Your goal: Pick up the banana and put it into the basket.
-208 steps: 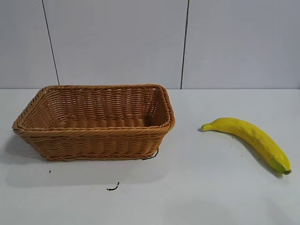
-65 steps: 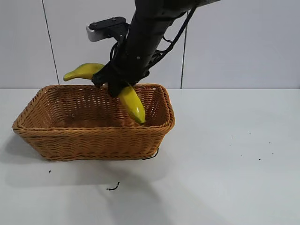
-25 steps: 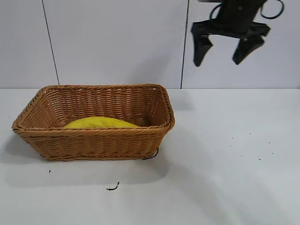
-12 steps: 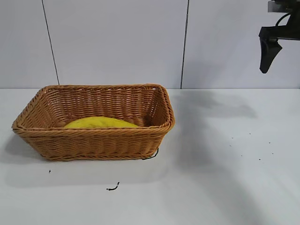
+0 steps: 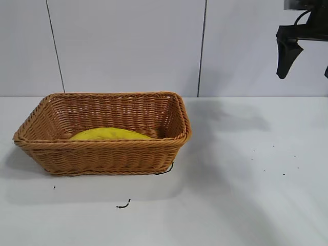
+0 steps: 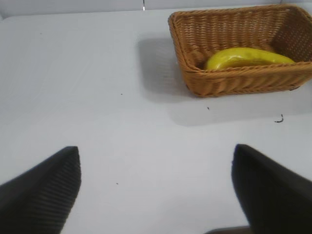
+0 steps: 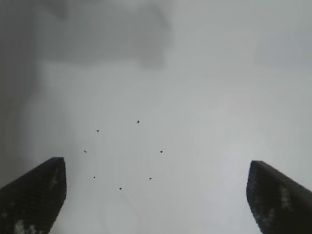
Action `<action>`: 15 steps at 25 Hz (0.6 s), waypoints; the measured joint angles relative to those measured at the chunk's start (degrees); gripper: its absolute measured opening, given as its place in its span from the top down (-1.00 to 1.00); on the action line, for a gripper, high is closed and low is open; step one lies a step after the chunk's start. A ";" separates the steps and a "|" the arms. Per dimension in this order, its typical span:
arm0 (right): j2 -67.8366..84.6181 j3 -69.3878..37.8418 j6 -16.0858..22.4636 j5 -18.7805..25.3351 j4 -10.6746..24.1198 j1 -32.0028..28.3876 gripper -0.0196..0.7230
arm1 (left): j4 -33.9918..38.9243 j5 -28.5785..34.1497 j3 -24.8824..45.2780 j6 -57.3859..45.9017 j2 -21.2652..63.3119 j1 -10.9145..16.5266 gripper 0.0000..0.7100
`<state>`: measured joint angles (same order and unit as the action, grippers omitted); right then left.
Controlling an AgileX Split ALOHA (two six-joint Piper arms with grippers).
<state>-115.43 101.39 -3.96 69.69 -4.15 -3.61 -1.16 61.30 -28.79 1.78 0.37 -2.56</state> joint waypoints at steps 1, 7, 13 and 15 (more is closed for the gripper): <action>1.28 -1.68 0.34 0.00 0.00 0.00 -0.91 | 0.00 0.00 0.00 0.00 0.00 0.00 -0.79; 14.45 -19.52 0.56 0.00 -0.07 0.00 -0.91 | 0.00 0.00 0.00 0.00 0.00 0.00 -0.79; 35.60 -39.35 0.68 0.07 -0.29 0.00 -0.91 | 0.00 0.00 0.00 0.00 0.00 0.00 -0.79; 42.78 -45.14 0.68 0.07 -0.29 0.00 -0.91 | 0.00 0.00 0.00 0.00 0.00 0.00 -0.79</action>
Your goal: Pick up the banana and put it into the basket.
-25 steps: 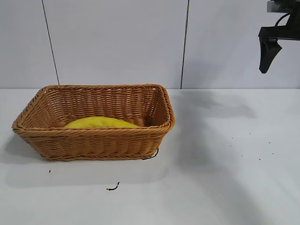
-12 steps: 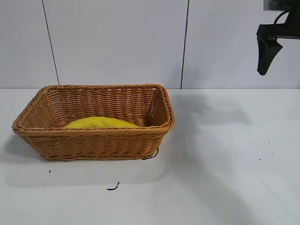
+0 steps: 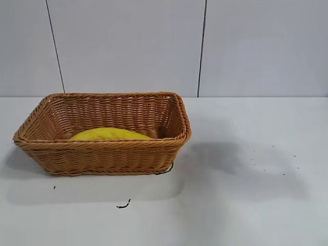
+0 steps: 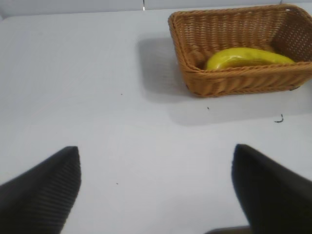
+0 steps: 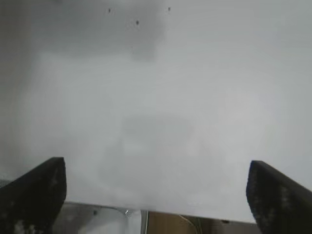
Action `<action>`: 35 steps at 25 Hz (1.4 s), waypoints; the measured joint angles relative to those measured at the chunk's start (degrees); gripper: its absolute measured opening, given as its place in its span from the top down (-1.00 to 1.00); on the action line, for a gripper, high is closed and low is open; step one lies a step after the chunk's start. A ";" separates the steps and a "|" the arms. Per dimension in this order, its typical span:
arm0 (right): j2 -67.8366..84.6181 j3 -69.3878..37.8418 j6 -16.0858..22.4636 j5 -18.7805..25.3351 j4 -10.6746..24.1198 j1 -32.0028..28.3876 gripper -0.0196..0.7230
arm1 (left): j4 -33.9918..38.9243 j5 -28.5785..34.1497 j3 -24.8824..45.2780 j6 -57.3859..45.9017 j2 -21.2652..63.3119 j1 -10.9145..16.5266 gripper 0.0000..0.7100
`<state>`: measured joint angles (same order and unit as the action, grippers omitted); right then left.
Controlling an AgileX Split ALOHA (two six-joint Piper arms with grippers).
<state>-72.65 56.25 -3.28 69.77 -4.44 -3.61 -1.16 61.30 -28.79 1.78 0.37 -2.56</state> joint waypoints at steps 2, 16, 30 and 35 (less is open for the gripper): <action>6.85 -4.71 -0.06 0.02 -0.02 0.00 -0.91 | 0.00 0.00 0.00 0.00 0.00 0.00 -0.79; 53.91 -27.41 -4.46 -9.86 -0.39 0.00 -0.91 | 0.00 0.00 0.00 0.00 0.00 0.00 -0.79; 71.82 -27.65 -4.41 -10.68 -0.60 0.00 -0.91 | 0.00 0.00 0.00 0.00 0.00 0.00 -0.79; 72.91 -27.70 -4.41 -10.68 -0.64 0.00 -0.91 | 0.00 0.00 0.00 0.00 0.00 0.00 -0.79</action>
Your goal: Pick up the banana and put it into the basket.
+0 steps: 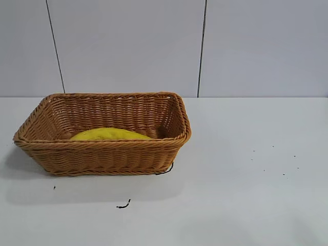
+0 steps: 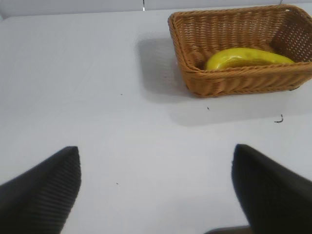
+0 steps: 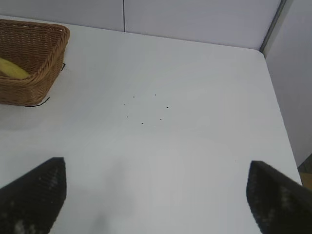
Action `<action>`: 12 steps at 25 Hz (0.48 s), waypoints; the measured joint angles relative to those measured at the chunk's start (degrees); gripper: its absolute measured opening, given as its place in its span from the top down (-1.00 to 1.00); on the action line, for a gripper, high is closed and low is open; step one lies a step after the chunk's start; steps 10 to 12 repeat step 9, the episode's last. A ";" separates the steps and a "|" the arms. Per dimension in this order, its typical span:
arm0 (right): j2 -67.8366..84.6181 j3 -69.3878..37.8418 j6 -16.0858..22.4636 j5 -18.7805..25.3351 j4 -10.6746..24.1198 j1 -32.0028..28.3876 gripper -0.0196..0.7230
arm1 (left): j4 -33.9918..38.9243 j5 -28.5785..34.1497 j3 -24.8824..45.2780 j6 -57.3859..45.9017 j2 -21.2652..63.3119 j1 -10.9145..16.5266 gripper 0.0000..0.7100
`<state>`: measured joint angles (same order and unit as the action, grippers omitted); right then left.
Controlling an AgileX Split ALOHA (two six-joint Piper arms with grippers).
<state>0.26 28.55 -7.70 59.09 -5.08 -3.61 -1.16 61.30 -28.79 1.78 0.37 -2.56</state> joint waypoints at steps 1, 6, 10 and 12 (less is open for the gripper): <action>0.00 -0.06 0.00 0.00 0.00 0.00 -0.91 | 0.00 0.00 0.00 0.00 0.00 0.00 -0.79; 0.00 -0.06 0.00 0.00 -0.27 0.00 -0.91 | 0.00 0.00 0.00 0.00 0.00 0.00 -0.79; 0.00 -0.06 0.00 0.00 -0.31 0.00 -0.91 | 0.00 0.00 0.00 0.00 0.00 0.00 -0.79; 0.00 -0.06 0.00 0.00 -0.31 0.00 -0.91 | 0.00 0.00 0.00 0.00 0.00 0.00 -0.79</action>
